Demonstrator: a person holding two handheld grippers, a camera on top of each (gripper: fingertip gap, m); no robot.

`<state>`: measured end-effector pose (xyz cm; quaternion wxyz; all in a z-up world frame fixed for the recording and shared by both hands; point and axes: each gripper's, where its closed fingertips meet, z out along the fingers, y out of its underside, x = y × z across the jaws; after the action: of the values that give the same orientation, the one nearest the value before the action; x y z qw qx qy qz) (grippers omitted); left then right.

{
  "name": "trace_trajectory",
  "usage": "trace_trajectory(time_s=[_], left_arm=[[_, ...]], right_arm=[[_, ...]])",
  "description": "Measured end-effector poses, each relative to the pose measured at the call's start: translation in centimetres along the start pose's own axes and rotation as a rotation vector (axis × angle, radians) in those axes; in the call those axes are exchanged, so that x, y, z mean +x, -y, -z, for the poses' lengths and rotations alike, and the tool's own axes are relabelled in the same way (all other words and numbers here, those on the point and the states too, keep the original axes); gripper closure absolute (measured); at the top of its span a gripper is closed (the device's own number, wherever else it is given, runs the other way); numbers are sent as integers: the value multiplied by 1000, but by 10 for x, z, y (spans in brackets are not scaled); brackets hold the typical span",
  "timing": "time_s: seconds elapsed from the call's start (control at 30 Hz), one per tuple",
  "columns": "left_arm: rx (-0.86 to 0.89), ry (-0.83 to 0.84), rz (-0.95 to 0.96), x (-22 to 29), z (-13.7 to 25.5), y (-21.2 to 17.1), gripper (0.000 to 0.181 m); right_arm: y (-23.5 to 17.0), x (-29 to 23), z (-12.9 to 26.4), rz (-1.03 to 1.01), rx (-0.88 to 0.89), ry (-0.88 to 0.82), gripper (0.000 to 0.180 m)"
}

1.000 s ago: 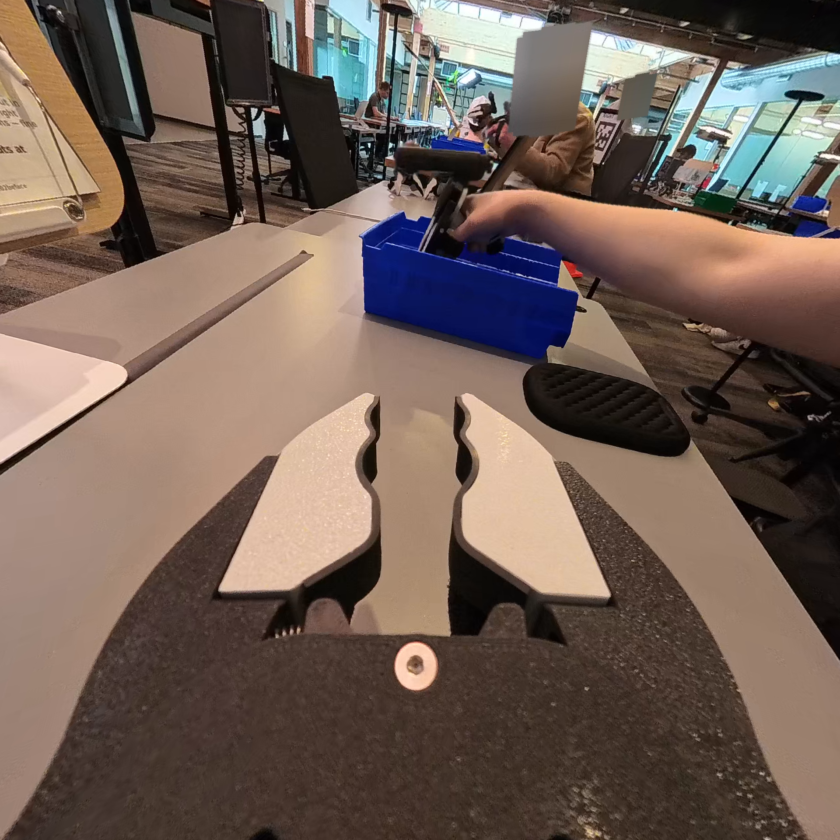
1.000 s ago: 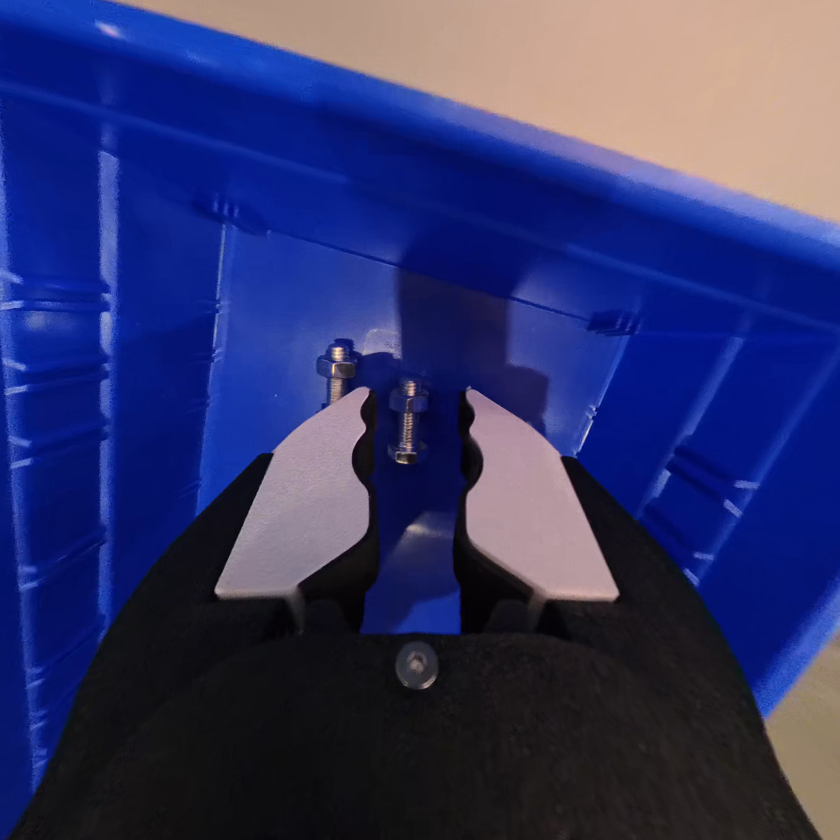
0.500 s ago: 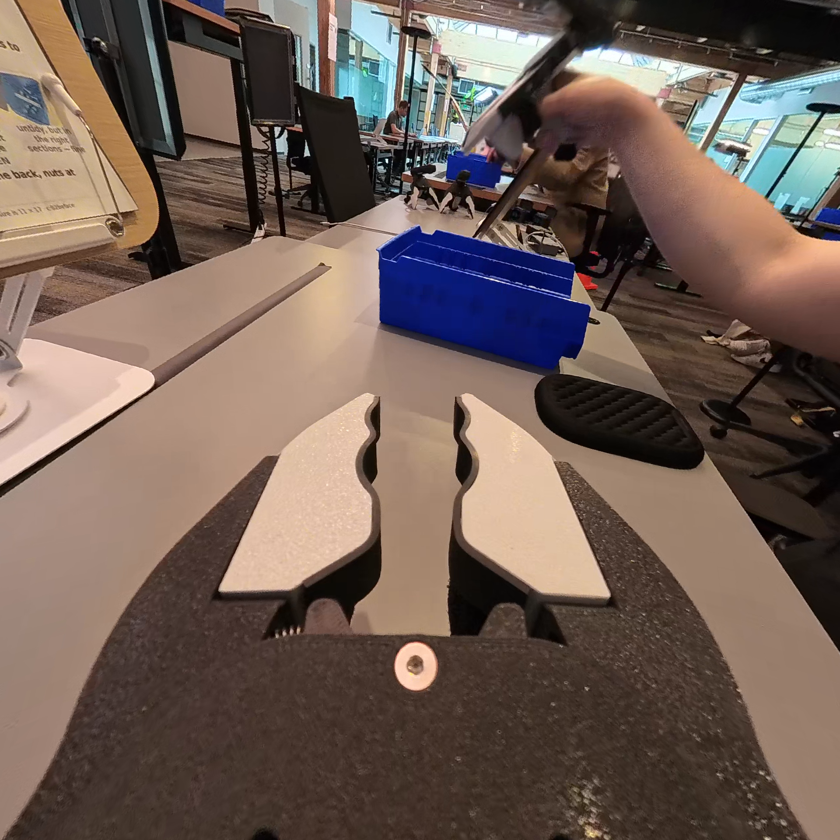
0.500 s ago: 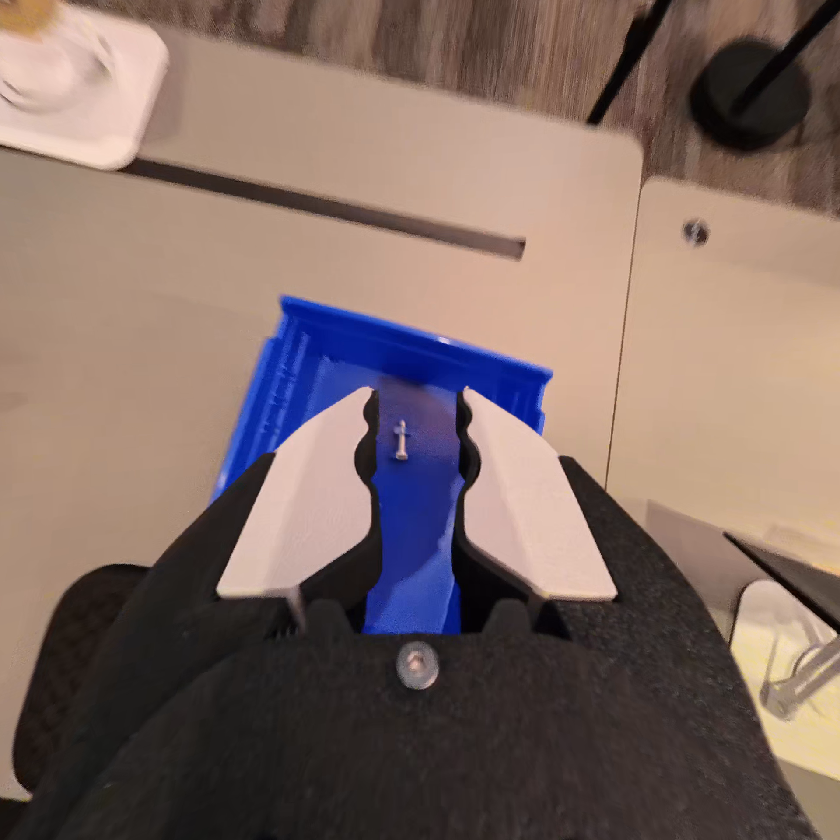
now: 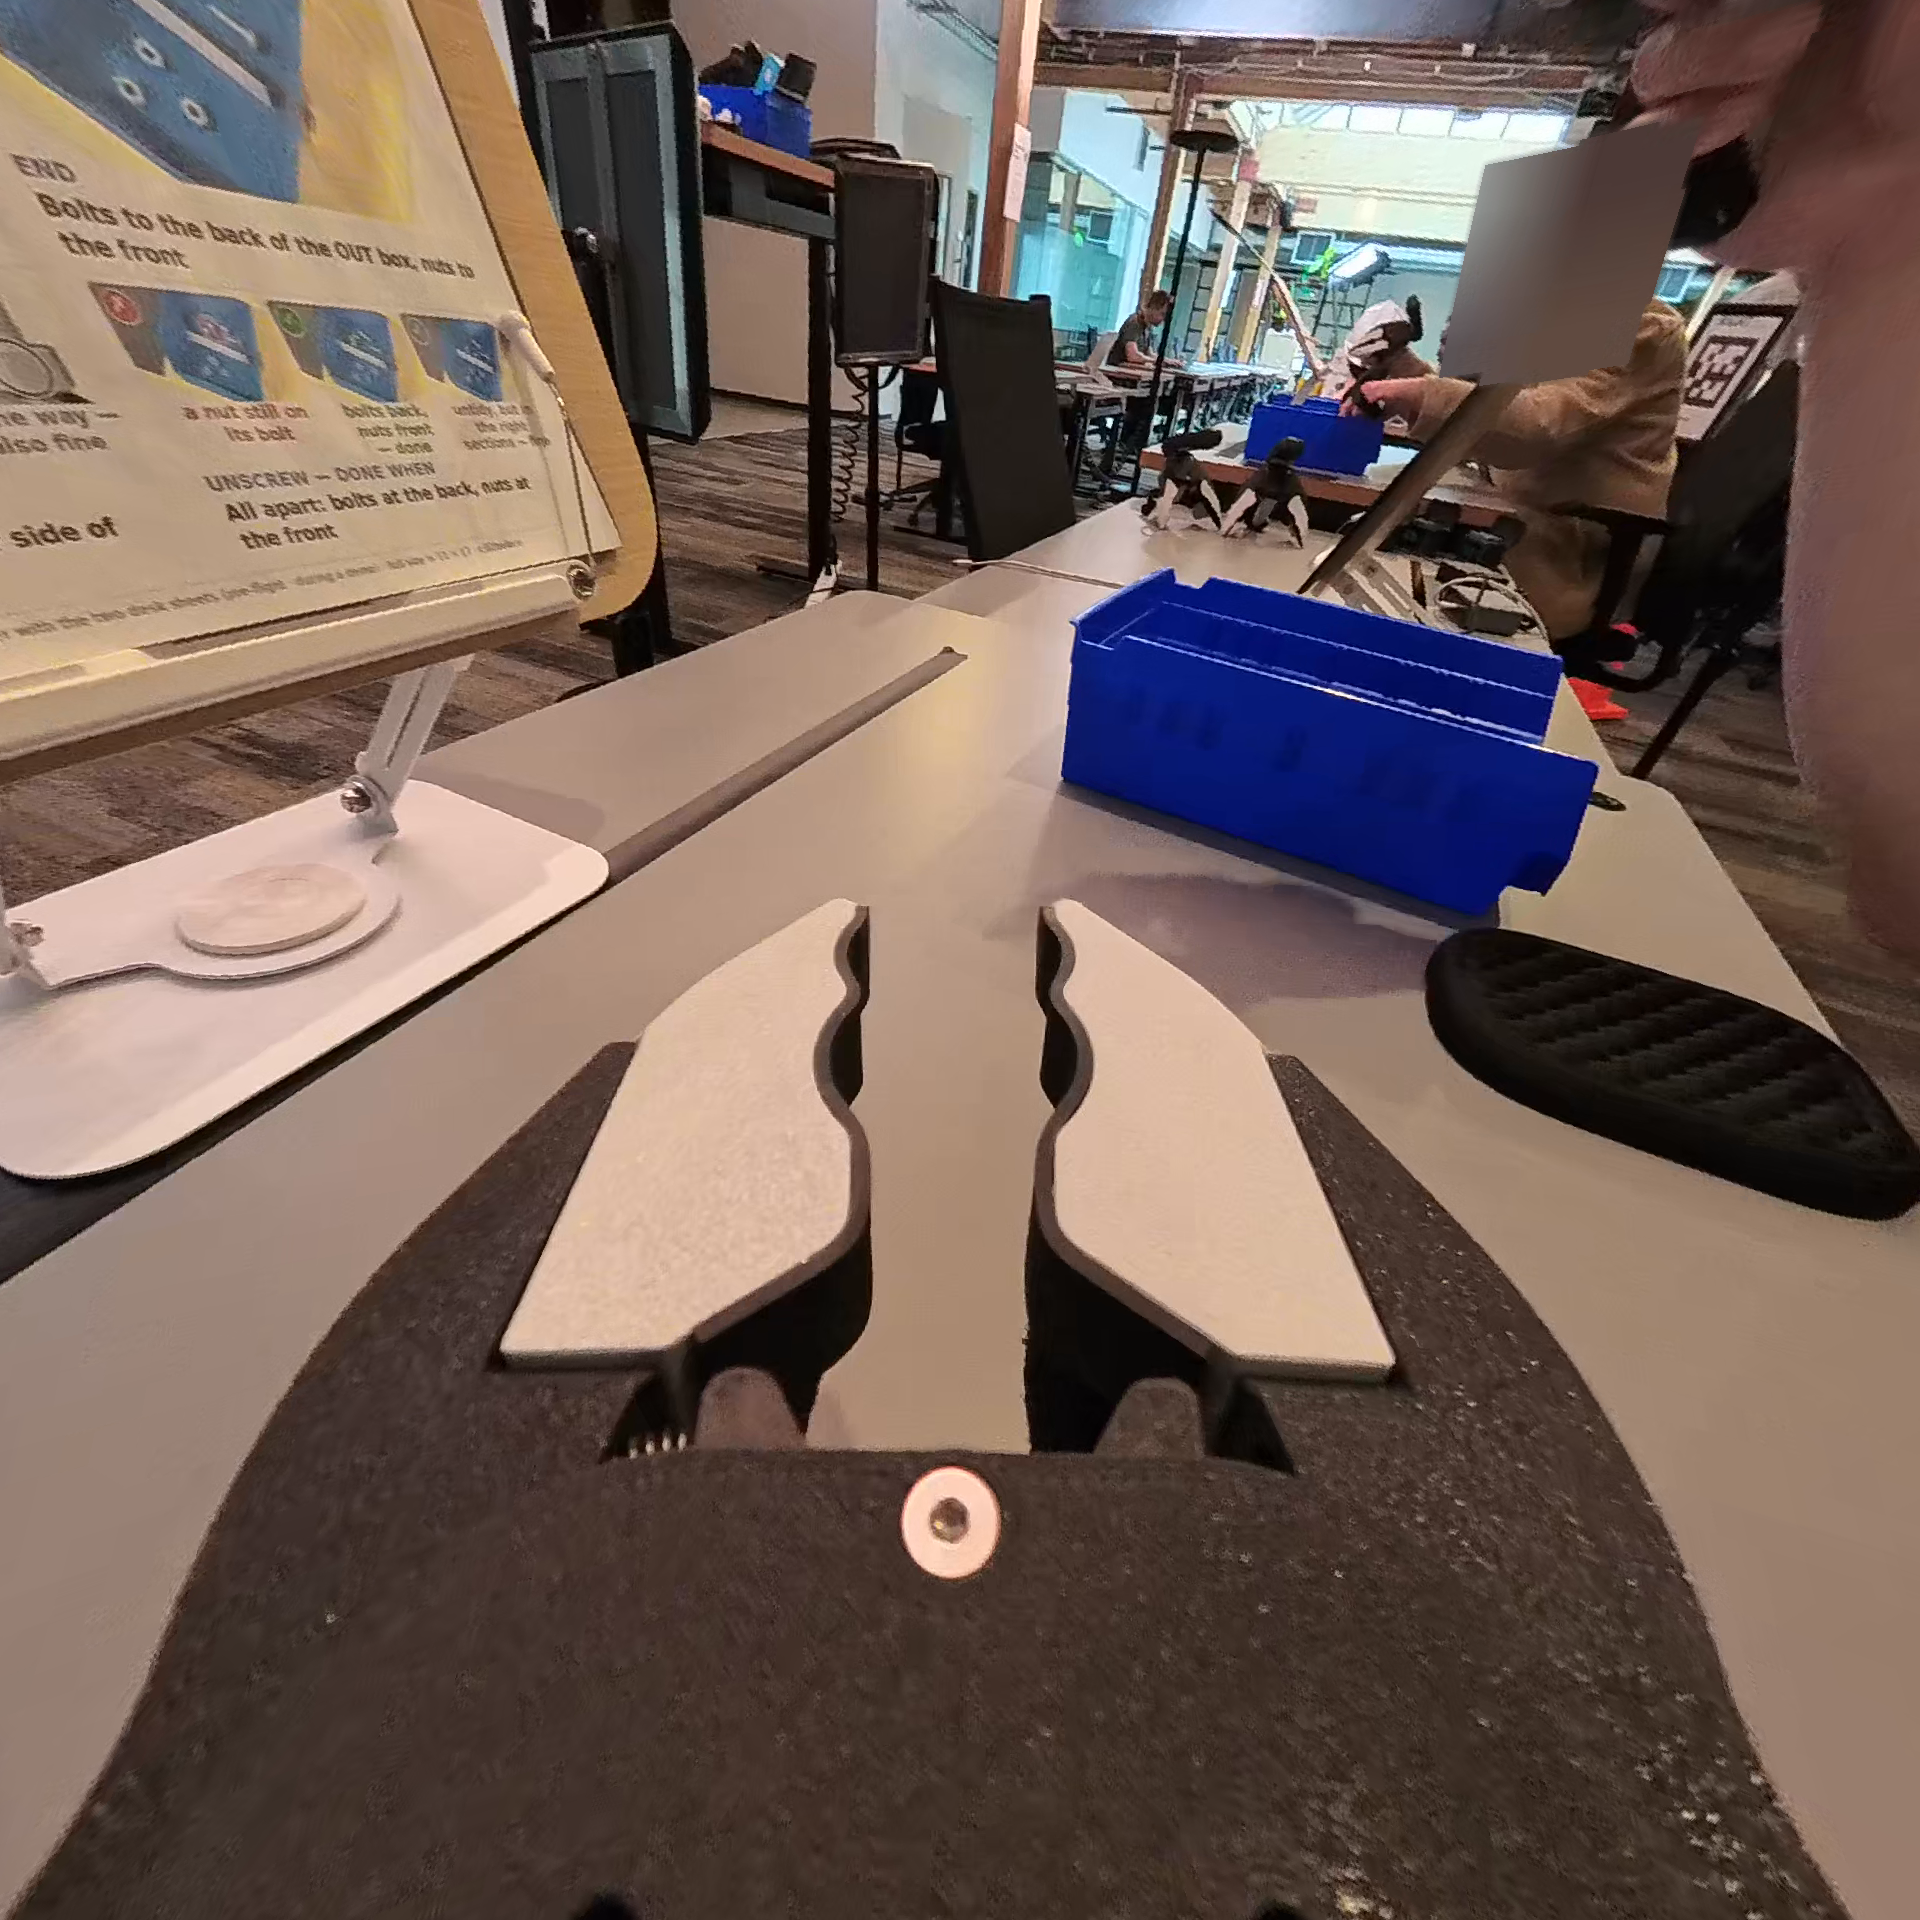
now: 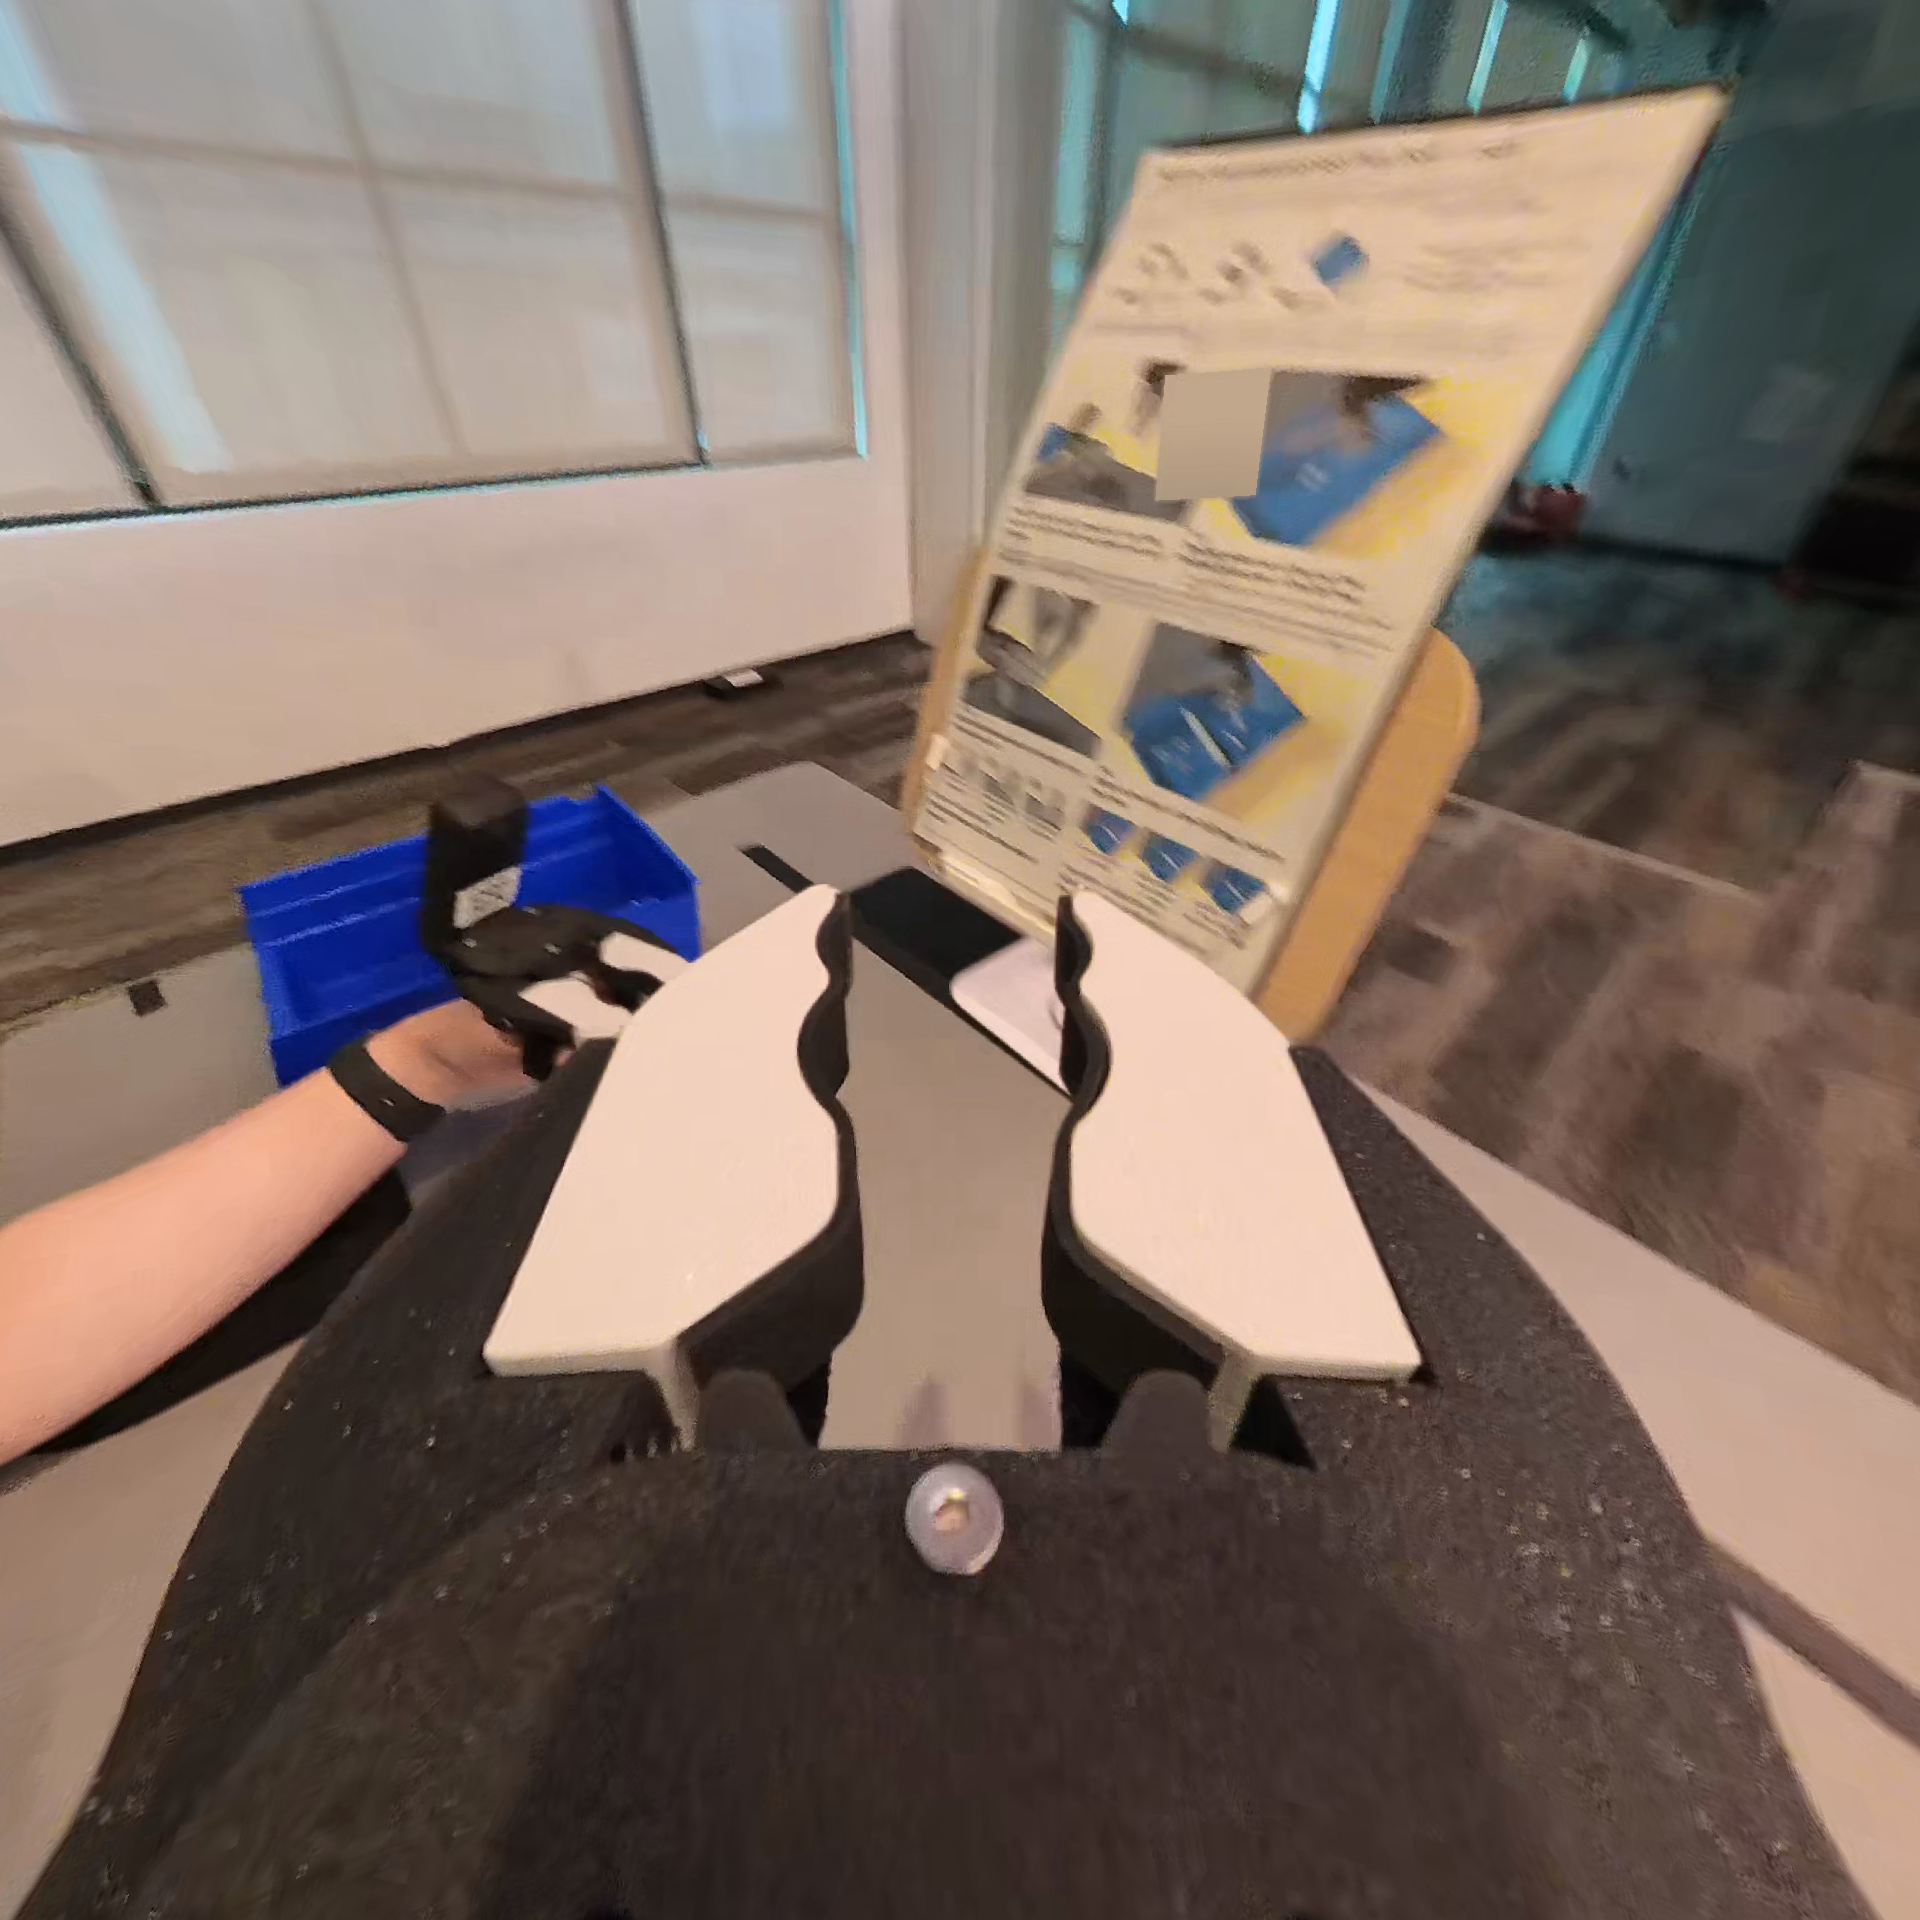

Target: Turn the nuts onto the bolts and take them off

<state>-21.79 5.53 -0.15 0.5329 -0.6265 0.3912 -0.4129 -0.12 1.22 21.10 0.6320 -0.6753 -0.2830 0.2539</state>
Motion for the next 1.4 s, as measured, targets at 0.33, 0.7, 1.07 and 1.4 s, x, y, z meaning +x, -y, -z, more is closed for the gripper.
trace_trajectory(time_s=[0.33,0.7,1.07,1.4], left_arm=[[63,86,-6,-14,9,12,151],[128,193,-19,-23,24,36,156],[-73,463,-55,-16,130,102,149],[-1029,477,-173,-36,312,-43,146]], right_arm=[[-46,-69,-91,228,153,144,153],[-135,-34,-120,49,220,207,157],[-167,-23,-130,9,135,214,157],[-173,-39,-139,35,77,287,157]])
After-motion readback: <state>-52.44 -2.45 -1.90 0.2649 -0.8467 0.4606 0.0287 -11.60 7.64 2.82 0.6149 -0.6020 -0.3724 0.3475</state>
